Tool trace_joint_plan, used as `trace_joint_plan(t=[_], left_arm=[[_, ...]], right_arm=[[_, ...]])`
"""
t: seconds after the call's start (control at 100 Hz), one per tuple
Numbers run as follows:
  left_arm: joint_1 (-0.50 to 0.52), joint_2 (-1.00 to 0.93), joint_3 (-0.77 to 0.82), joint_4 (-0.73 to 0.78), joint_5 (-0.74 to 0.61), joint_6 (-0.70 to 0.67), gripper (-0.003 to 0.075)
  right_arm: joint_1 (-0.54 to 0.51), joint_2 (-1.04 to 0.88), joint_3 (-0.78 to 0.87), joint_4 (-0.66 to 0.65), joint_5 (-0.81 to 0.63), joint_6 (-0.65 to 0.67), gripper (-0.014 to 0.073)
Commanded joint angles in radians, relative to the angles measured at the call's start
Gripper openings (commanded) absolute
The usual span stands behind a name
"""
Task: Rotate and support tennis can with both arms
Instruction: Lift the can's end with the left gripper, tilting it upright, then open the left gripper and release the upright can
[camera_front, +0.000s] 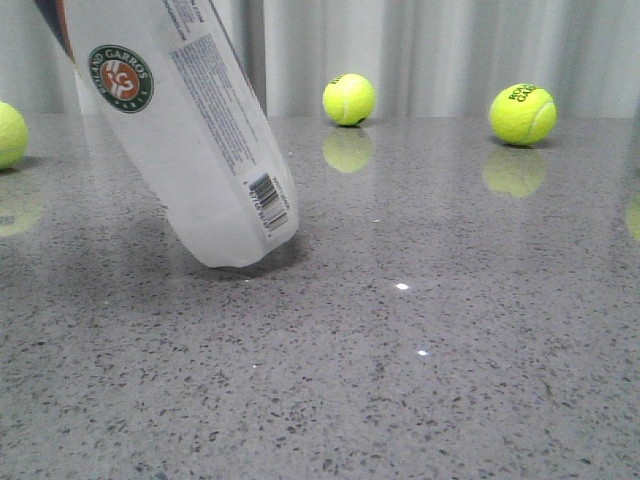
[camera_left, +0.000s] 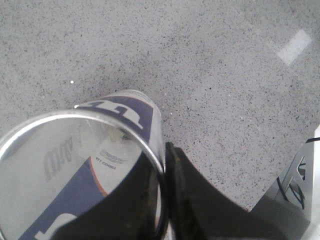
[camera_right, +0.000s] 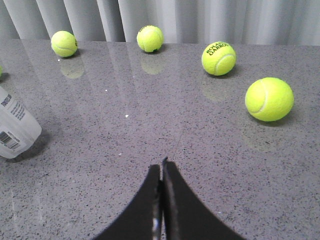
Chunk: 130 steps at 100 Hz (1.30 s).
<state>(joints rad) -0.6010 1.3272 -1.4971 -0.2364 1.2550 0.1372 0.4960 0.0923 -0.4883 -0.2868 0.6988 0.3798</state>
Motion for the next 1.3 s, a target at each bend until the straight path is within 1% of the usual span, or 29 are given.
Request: trace_joint_plan(t=[0.0,0.17,0.24,0.33,0.36,0.38,0.43,0.48,0.5,0.55,0.7,0.87,1.14,1.29], left_arm=[[-0.017,-0.016,-0.028,0.006,-0.038,-0.017,-0.0021],[-0.017,-0.016,-0.028,0.006,-0.044,-0.017,-0.0013],[-0.017,-0.016,-0.028,0.002,-0.046,-0.017,0.0036],[-0.017,-0.016,-0.028,-0.006,-0.054,-0.017,0.0155],[-0.017,-0.016,-0.028,-0.014,-0.060,-0.017,0.0216],[-0.017,-0.016,-0.028,-0.016,-0.066,-0.017,0.0242],[-0.017,-0.016,-0.028,-0.017,-0.081,-0.017,0.0349],[-0.017,-0.016,-0.028,-0.017,-0.098,-0.017,0.0428],[-0.017,-0.016,-0.028,-0.017,-0.104,-0.017,0.0453],[-0.017,-0.016,-0.028,-0.017,-0.123,-0.017,0.0485],[-0.017,-0.016,-0.028,-0.050,-0.168,-0.017,0.0482],[-0.017,-0.016,-0.028,-0.167,-0.218,0.037,0.0482],[-0.017,-0.016,-0.028,-0.169,-0.305,0.039,0.0482],[-0.017,-0.022,-0.028,-0.171,-0.367,0.073,0.0475]], right_arm=[[-0.005,0.011,-0.021,-0.023,-0.082,-0.003,-0.0056],[-0.005,0.011,-0.021,-0.023,-0.082,-0.003,-0.0056],[-0.005,0.011,-0.021,-0.023,-0.082,-0.003,-0.0056],[-0.005,0.011,-0.021,-0.023,-0.082,-0.003,-0.0056],[-0.005,0.011,-0.021,-0.023,-0.082,-0.003,-0.0056],[-0.005,0.011,-0.021,-0.023,-0.082,-0.003,-0.0056],[-0.005,0.011,-0.021,-0.023,-0.082,-0.003,-0.0056],[-0.005,0.011,-0.021,-0.023,-0.082,-0.003,-0.0056],[-0.005,0.011,-0.021,-0.023,-0.082,-0.003,-0.0056],[-0.005,0.011,-0.021,-0.023,-0.082,-0.003,-0.0056],[-0.005,0.011,-0.021,-0.023,-0.082,-0.003,-0.0056],[-0.005,0.011,-0.021,-0.023,-0.082,-0.003,-0.0056],[-0.005,0.011,-0.021,-0.023,-0.082,-0.003,-0.0056],[-0.005,0.011,-0.021,-0.023,-0.082,-0.003,-0.0056]])
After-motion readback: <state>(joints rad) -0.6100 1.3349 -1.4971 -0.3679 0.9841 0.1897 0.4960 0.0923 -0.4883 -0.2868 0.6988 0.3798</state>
